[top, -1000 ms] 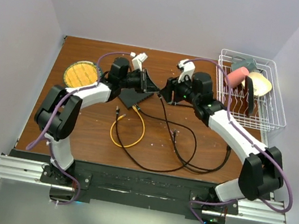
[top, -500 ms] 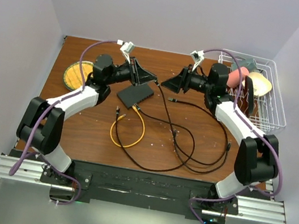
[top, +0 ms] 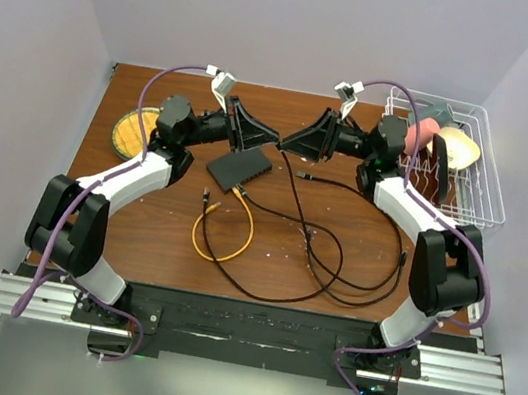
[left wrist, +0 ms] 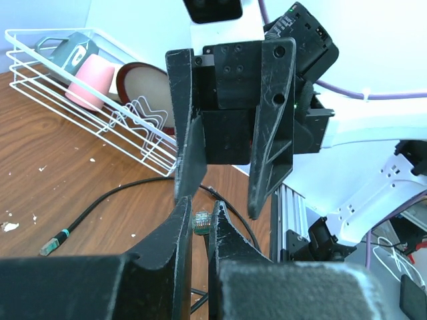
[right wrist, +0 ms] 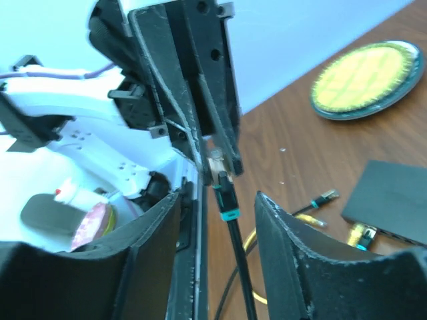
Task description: Insert the plug into the switch port
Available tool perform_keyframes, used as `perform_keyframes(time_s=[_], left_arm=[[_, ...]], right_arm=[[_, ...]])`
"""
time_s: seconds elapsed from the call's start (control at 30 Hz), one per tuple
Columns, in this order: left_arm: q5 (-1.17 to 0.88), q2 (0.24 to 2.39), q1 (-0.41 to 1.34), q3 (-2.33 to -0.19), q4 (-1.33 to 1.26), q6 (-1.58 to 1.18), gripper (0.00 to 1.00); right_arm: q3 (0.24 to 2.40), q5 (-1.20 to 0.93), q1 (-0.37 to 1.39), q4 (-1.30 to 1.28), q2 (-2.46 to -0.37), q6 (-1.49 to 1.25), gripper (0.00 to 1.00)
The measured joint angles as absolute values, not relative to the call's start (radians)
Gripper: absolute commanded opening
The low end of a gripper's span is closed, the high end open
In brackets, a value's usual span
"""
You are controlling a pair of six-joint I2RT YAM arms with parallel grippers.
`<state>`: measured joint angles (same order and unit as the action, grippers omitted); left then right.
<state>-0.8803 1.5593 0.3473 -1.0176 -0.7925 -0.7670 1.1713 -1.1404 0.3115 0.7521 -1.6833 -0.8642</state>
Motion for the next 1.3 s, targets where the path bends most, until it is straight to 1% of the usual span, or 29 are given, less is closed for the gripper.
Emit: perform_keyframes(time_s=[0.13, 0.23, 0.27, 0.37, 0.47, 0.57, 0.6, 0.73, 0.9, 1.0, 1.1, 1.17, 1.2, 1.27, 1.3], left_arm=[[-0.887, 1.559, 0.347, -1.018, -0.800, -0.768, 0.00], [-0.888, 1.559, 0.347, -1.018, -0.817, -0.783, 0.00], [-0.888, 1.559, 0.347, -1.018, -0.827, -0.793, 0.00], [-0.889, 1.559, 0.347, -1.018, -0.842, -0.800, 0.00], [-0.891, 1.563, 0.339, -1.018, -0.821, -0.802, 0.00], [-0.894, 1.563, 0.339, -1.019, -0.830, -0.805, 0.00], [-0.894, 1.563, 0.340, -1.019, -0.831, -0.806, 0.00], [-0.894, 1.563, 0.340, -1.019, -0.831, -0.811, 0.00], [-0.895, 1.565, 0.340, -1.023, -0.830, -0.820, 0.00], [-0.898, 1.571, 0.340, -1.031, -0.830, -0.828, 0.00], [-0.900, 1.576, 0.341, -1.039, -0.830, -0.830, 0.00], [-0.902, 1.580, 0.342, -1.042, -0.830, -0.832, 0.00], [-0.902, 1.582, 0.342, -1.044, -0.830, -0.834, 0.00], [-0.902, 1.586, 0.342, -1.046, -0.830, -0.839, 0.00], [-0.902, 1.588, 0.342, -1.047, -0.828, -0.846, 0.00]], right_arm=[[1.166, -1.171, 0.311, 0.950, -1.737, -1.023, 0.50], [1.161, -1.194, 0.311, 1.131, -1.802, -1.199, 0.46], [1.161, -1.201, 0.311, 1.170, -1.825, -1.261, 0.40], [1.175, -1.221, 0.312, 1.248, -1.905, -1.467, 0.40], [1.179, -1.224, 0.315, 1.277, -1.931, -1.571, 0.40], [1.180, -1.227, 0.316, 1.299, -1.930, -1.620, 0.36], [1.182, -1.227, 0.316, 1.304, -1.930, -1.631, 0.33], [1.184, -1.230, 0.316, 1.316, -1.930, -1.660, 0.25], [1.186, -1.235, 0.315, 1.330, -1.930, -1.670, 0.25], [1.192, -1.241, 0.315, 1.331, -1.930, -1.673, 0.27], [1.193, -1.242, 0.315, 1.331, -1.930, -1.677, 0.26], [1.194, -1.243, 0.316, 1.331, -1.930, -1.680, 0.20], [1.195, -1.244, 0.315, 1.331, -1.930, -1.681, 0.15], [1.195, -1.246, 0.315, 1.333, -1.930, -1.681, 0.10], [1.196, -1.248, 0.315, 1.335, -1.929, -1.681, 0.04]])
